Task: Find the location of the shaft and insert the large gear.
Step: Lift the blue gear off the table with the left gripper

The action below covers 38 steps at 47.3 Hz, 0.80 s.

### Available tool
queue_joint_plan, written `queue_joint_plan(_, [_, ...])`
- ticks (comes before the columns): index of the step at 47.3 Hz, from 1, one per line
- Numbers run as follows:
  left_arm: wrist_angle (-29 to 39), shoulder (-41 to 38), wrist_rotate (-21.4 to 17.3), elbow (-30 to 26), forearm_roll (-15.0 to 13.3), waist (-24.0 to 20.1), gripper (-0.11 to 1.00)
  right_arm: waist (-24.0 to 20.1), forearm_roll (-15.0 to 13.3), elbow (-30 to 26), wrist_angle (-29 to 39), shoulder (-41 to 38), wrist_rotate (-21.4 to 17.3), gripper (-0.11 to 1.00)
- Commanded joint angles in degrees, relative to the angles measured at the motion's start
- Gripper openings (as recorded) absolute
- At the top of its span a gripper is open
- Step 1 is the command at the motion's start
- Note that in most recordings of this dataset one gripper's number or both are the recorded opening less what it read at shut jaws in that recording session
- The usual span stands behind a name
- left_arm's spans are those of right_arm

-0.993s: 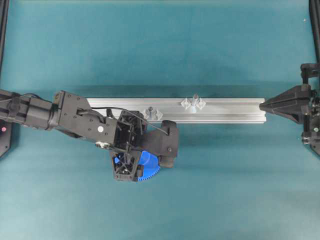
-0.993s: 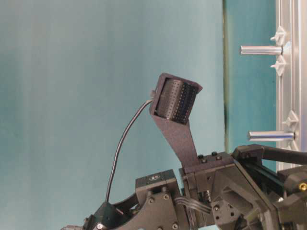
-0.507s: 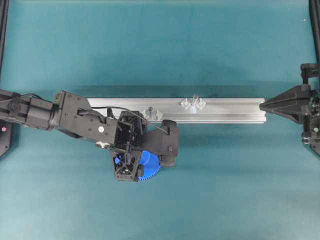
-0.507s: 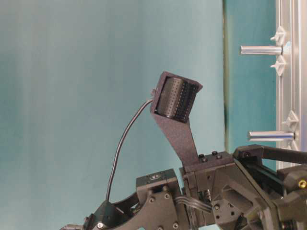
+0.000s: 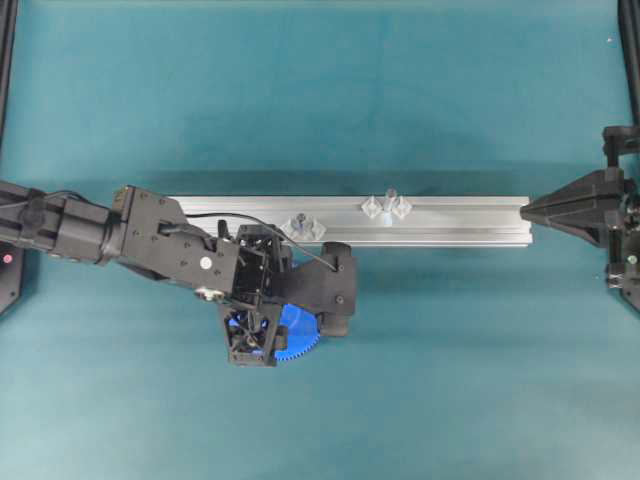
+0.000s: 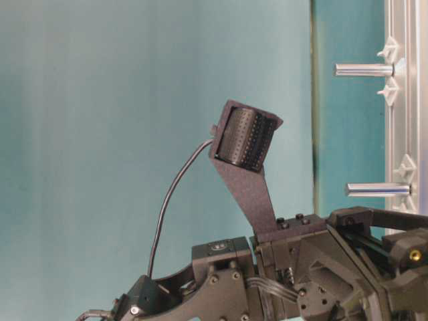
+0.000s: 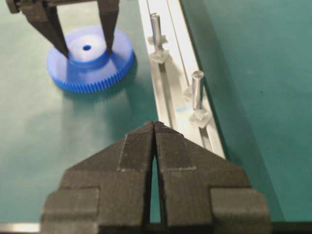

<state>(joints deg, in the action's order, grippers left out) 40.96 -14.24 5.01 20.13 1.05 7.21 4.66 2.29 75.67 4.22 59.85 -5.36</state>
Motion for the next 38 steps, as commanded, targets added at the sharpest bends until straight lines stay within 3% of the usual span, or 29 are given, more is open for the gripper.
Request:
queue_joint_plan(1, [1.1,0.4,0.1,-0.3,0.2,-0.4,0.7,0.2,0.1,-0.6,-0.4,-0.1,-0.5,0.01])
queue_joint_plan(38, [1.1,0.6,0.0,-1.7,0.2,-0.4,0.7,0.1,0.1,-0.7,-0.4,0.1,-0.5,0.01])
